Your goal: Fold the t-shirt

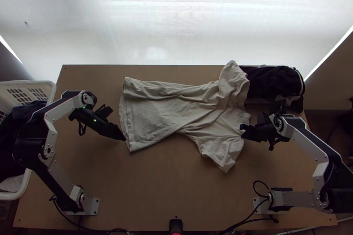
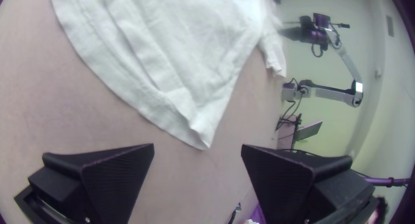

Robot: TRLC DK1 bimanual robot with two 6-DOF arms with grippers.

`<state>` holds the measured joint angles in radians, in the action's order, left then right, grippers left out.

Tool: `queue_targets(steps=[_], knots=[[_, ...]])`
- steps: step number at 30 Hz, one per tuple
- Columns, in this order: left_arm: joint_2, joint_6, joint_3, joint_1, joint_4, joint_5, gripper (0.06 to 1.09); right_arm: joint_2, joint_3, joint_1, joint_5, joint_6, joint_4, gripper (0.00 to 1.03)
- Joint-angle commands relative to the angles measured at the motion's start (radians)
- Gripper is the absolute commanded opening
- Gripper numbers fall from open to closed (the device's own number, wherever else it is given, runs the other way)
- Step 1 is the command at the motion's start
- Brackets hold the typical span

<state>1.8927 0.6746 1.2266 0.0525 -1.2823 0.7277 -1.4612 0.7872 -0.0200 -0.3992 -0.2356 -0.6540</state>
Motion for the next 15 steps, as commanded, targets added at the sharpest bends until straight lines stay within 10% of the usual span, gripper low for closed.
queue_targets(steps=[1,10,15], knots=[[0.052,-0.072,-0.015,0.030,0.113,-0.090,1.04,0.002,0.001,-0.001,0.003,0.001,0.001,0.03],[-0.026,-0.109,-0.035,0.007,0.321,-0.198,1.04,0.002,0.000,-0.001,0.010,0.002,0.002,0.03],[-0.176,0.114,-0.156,0.006,0.471,-0.192,1.04,0.013,-0.011,-0.021,0.011,0.024,0.004,0.03]])
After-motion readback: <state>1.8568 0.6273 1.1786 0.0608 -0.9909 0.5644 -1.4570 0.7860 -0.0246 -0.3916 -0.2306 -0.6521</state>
